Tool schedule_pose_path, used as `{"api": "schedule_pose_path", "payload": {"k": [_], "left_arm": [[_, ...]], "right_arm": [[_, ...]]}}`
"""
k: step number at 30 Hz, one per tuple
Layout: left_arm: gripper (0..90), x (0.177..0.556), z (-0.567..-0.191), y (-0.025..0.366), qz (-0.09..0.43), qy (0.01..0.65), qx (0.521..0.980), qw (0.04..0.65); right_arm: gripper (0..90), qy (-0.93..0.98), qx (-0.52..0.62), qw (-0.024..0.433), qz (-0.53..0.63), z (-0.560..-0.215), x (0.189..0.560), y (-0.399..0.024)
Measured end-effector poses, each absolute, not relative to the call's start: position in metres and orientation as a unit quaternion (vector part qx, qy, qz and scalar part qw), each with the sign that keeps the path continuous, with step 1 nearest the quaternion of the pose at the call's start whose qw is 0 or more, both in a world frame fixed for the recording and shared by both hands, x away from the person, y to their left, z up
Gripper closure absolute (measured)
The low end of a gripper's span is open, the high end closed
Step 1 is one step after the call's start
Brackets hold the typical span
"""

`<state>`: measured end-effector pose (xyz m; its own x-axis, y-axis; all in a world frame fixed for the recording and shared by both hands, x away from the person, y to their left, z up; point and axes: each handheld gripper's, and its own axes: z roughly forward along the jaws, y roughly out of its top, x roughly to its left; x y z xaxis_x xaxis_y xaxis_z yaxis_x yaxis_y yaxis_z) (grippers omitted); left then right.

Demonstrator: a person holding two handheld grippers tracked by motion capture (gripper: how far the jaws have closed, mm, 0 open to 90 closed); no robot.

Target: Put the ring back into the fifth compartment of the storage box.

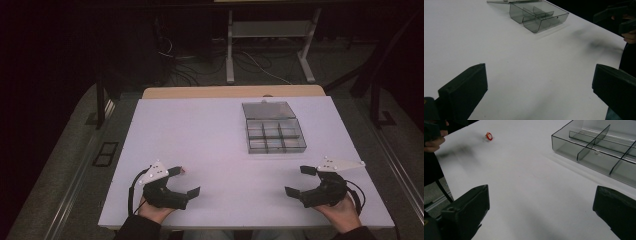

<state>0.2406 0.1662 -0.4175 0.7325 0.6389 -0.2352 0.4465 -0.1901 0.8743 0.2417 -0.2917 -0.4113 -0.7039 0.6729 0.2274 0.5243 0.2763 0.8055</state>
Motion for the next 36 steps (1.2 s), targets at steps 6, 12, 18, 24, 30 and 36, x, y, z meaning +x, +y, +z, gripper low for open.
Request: {"api": "schedule_pose_path", "payload": {"k": [6, 12, 18, 24, 30, 36], "left_arm": [[0.0, 0.242, -0.411, 0.168, 0.093, 0.350, 0.771, 0.524], [0.0, 0.245, -0.405, 0.173, 0.090, 0.351, 0.777, 0.515], [0.0, 0.250, -0.401, 0.180, 0.084, 0.349, 0.782, 0.509], [0.0, 0.255, -0.401, 0.187, 0.082, 0.359, 0.783, 0.502], [0.0, 0.262, -0.400, 0.193, 0.081, 0.367, 0.784, 0.494], [0.0, 0.270, -0.400, 0.196, 0.080, 0.370, 0.791, 0.481]], "right_arm": [[0.3, 0.796, 0.377, 0.080, 0.467, -0.411, 0.241, -0.292], [0.3, 0.796, 0.377, 0.079, 0.467, -0.411, 0.241, -0.291], [0.3, 0.797, 0.377, 0.080, 0.466, -0.411, 0.241, -0.292], [0.3, 0.796, 0.379, 0.081, 0.466, -0.411, 0.240, -0.293], [0.3, 0.796, 0.380, 0.080, 0.465, -0.411, 0.240, -0.294], [0.3, 0.795, 0.379, 0.082, 0.465, -0.411, 0.240, -0.294]]}}
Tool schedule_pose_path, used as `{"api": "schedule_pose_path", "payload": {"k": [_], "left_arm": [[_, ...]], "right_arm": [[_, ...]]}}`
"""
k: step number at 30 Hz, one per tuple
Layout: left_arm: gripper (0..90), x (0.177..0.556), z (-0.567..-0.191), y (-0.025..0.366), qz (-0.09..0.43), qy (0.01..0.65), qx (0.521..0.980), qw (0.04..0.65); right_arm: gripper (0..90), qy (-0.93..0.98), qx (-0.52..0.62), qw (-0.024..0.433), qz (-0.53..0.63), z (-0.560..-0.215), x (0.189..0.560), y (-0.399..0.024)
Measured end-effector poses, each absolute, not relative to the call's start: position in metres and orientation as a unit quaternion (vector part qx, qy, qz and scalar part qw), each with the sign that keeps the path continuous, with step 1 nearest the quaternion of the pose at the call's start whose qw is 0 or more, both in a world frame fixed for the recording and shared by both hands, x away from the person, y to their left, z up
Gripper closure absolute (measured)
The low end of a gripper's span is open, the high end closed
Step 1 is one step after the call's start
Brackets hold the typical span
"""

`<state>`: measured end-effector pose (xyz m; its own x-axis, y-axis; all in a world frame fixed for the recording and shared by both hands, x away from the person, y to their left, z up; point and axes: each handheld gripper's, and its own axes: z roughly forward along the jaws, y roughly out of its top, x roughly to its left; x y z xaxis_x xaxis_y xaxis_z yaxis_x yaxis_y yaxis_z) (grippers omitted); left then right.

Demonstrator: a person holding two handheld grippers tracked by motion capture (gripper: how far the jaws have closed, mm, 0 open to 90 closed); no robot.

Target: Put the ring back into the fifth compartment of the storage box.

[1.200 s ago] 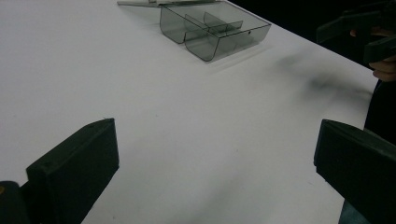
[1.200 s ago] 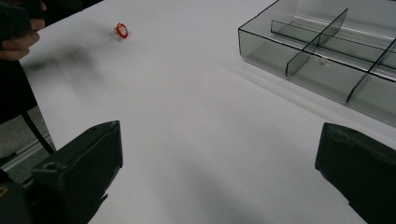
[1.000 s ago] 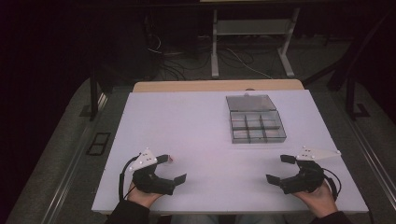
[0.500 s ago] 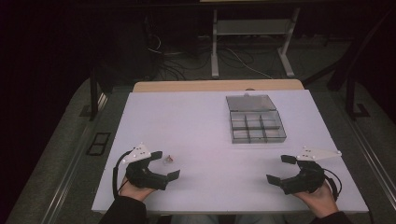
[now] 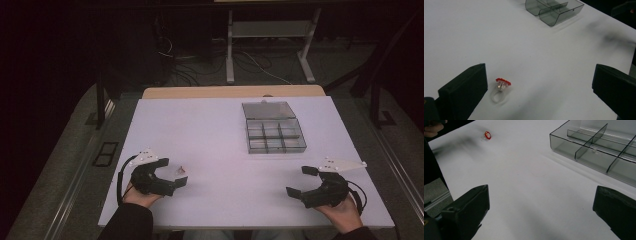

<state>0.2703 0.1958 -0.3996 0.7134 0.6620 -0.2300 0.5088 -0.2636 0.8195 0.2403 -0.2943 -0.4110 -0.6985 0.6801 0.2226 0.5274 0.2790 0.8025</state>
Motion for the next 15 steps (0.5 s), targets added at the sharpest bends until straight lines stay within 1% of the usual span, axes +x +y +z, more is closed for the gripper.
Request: {"api": "schedule_pose_path", "payload": {"k": [15], "left_arm": [[0.0, 0.292, -0.403, 0.195, 0.074, 0.378, 0.809, 0.443]], "right_arm": [[0.3, 0.797, 0.381, 0.080, 0.462, -0.412, 0.240, -0.294]]}}
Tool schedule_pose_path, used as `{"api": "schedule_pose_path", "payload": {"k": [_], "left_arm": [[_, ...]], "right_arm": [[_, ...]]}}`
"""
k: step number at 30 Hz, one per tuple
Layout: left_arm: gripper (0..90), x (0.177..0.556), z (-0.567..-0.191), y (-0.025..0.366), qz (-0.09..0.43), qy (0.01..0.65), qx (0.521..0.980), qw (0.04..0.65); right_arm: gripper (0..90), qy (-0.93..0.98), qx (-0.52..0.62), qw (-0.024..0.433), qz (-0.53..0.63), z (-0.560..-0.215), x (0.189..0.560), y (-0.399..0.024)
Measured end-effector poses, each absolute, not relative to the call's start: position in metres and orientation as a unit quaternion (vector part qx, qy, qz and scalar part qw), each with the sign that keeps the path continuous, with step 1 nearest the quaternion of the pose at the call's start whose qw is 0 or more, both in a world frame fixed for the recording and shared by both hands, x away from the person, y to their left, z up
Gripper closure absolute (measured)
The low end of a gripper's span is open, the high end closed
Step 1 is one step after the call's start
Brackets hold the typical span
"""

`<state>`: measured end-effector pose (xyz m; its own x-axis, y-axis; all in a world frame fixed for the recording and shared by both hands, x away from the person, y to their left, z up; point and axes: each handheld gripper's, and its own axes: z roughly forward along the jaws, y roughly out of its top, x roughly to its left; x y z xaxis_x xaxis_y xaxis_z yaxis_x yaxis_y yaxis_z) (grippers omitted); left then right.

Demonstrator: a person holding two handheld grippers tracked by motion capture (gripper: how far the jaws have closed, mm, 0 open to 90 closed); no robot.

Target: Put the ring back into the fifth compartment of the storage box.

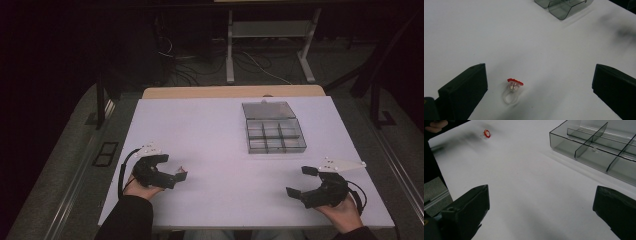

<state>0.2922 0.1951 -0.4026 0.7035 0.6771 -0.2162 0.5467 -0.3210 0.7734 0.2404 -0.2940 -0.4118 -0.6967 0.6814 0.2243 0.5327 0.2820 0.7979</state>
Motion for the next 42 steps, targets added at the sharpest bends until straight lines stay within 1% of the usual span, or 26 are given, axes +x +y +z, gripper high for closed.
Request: {"api": "schedule_pose_path", "payload": {"k": [19, 30, 39, 42], "left_arm": [[0.0, 0.308, -0.418, 0.187, 0.051, 0.376, 0.843, 0.381], [0.0, 0.313, -0.426, 0.186, 0.045, 0.382, 0.853, 0.352], [6.8, 0.317, -0.431, 0.186, 0.037, 0.377, 0.861, 0.338], [10.6, 0.319, -0.432, 0.186, 0.032, 0.373, 0.865, 0.334]], "right_arm": [[0.3, 0.799, 0.380, 0.081, 0.460, -0.412, 0.240, -0.294], [0.3, 0.800, 0.378, 0.082, 0.458, -0.413, 0.240, -0.294], [0.3, 0.801, 0.378, 0.080, 0.457, -0.414, 0.240, -0.294], [0.3, 0.803, 0.377, 0.081, 0.455, -0.414, 0.241, -0.295]]}}
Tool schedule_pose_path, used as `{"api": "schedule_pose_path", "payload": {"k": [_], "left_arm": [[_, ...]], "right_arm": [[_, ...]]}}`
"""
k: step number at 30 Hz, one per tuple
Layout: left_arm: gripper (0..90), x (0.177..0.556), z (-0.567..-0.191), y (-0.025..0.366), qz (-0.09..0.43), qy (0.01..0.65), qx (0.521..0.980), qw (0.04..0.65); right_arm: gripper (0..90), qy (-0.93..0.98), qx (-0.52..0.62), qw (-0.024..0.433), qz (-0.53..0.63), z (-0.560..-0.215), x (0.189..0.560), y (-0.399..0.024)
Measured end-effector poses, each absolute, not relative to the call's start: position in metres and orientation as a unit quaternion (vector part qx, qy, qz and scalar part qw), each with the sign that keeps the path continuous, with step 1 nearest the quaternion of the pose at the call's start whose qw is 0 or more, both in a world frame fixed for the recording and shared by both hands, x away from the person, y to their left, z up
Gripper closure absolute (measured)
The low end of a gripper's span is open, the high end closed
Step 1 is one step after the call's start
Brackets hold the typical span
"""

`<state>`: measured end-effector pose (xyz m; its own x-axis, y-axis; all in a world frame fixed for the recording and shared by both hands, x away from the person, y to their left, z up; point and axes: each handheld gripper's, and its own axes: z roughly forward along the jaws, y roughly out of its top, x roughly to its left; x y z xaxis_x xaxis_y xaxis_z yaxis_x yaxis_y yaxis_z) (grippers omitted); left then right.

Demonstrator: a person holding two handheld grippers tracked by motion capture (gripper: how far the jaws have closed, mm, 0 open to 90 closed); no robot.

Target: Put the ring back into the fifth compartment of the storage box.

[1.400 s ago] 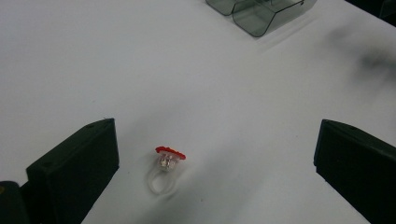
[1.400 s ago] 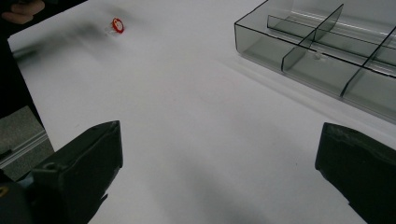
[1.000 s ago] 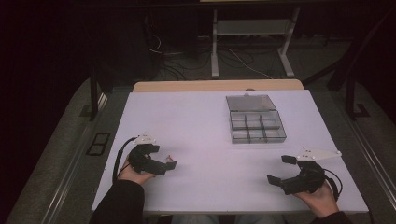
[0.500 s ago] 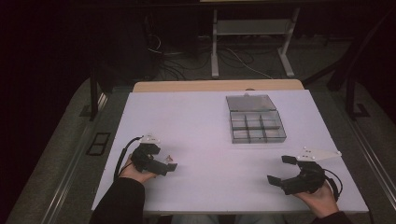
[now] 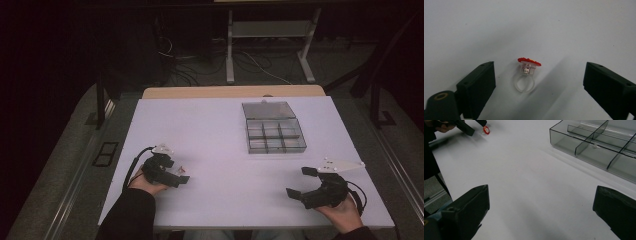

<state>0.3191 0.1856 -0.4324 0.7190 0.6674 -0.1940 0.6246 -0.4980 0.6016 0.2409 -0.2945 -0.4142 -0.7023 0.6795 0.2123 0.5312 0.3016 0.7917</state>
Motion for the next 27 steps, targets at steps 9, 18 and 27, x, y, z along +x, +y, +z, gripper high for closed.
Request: {"api": "schedule_pose_path", "payload": {"k": [9, 18, 27], "left_arm": [[26.1, 0.3194, -0.4335, 0.1831, 0.045, 0.363, 0.871, 0.328], [43.3, 0.3186, -0.4346, 0.1813, 0.062, 0.355, 0.875, 0.323], [62.7, 0.3199, -0.4356, 0.1817, 0.071, 0.351, 0.879, 0.316]], "right_arm": [[0.3, 0.804, 0.377, 0.081, 0.452, -0.4154, 0.2411, -0.2945], [0.3, 0.804, 0.377, 0.081, 0.452, -0.4154, 0.2410, -0.2946], [0.3, 0.804, 0.378, 0.080, 0.452, -0.4152, 0.2408, -0.2951]]}}
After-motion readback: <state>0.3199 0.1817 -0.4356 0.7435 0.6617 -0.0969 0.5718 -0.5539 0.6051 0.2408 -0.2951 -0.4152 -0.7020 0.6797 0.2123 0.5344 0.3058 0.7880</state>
